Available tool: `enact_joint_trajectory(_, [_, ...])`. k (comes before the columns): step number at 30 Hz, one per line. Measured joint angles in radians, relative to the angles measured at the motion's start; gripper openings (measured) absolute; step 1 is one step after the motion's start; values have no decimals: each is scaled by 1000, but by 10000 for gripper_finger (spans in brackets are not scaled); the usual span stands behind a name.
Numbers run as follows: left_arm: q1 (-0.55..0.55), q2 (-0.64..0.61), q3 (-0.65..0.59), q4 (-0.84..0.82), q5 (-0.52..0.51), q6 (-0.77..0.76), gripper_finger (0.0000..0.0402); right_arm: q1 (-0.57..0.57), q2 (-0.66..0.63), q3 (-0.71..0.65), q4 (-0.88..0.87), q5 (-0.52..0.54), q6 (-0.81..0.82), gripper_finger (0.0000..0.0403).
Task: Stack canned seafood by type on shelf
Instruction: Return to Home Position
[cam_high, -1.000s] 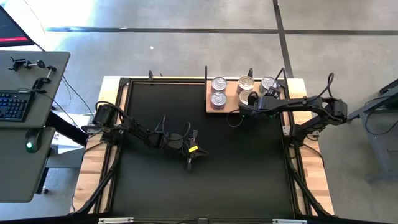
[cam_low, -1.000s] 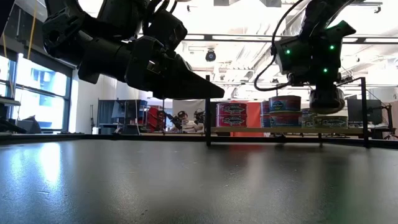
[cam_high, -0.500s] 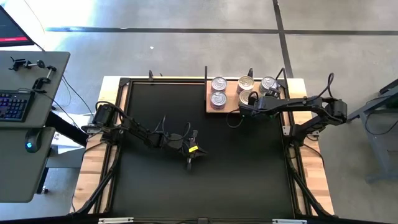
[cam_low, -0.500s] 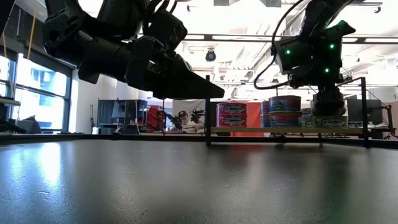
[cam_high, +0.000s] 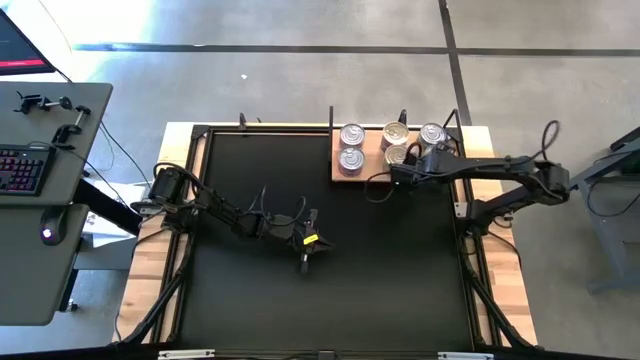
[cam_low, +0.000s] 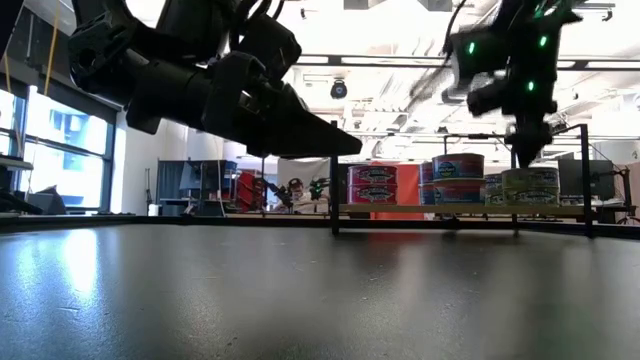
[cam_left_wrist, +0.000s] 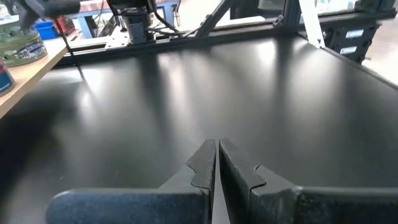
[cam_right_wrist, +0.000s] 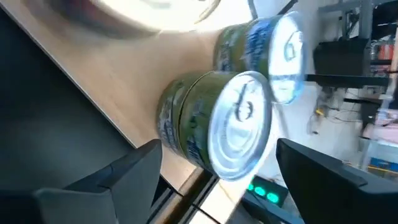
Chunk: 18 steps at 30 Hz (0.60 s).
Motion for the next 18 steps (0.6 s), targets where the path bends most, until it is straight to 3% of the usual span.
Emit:
enact_joint_trajectory(4, [0, 0, 0, 27, 0, -33, 12, 68, -107, 33, 38, -50, 46, 309])
enact_joint_trajectory(9, [0, 0, 0, 32, 0, -73, 12, 227, -326, -37, 302, -319, -94, 309])
enact_joint_trajectory(18, [0, 0, 0, 46, 0, -123, 12, 496, -711, -370, 879, -453, -23, 309])
